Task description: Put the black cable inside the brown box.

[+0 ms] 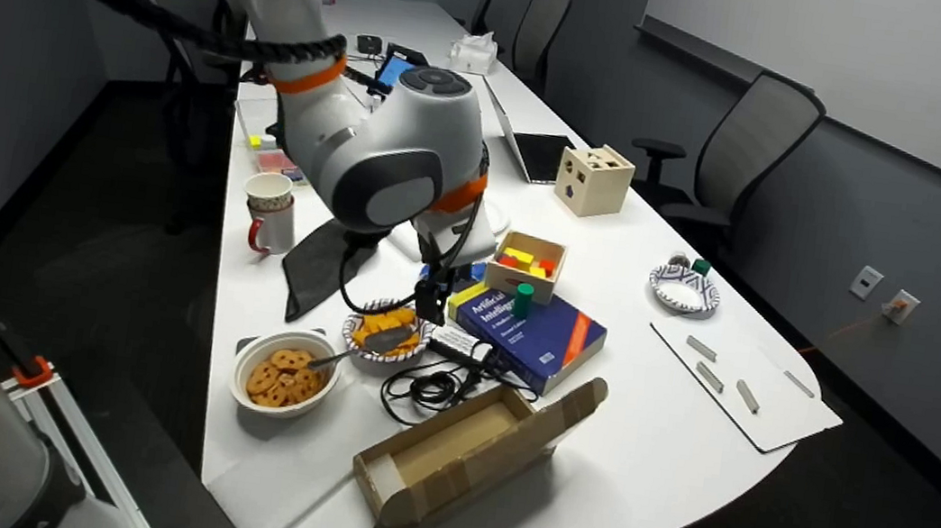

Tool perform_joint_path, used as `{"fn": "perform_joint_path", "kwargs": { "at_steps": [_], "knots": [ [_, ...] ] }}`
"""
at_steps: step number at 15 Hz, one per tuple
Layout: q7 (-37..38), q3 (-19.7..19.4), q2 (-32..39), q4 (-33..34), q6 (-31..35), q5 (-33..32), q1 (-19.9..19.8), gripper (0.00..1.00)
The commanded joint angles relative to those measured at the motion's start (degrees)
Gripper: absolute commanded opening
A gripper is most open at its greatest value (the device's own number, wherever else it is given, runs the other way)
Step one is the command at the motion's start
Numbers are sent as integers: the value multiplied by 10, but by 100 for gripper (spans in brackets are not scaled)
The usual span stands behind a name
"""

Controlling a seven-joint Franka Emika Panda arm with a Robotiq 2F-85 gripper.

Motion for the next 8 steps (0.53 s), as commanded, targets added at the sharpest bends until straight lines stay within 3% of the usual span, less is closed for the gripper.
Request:
{"fn": "perform_joint_path", "kwargs": {
  "at_steps": [1,4,8],
  "knots": [
    [33,-70,148,128,5,28,67,100],
    [41,-82,216,204,-36,60,91,100],
    [59,-86,232,235,-81,77,119,100]
  ]
}}
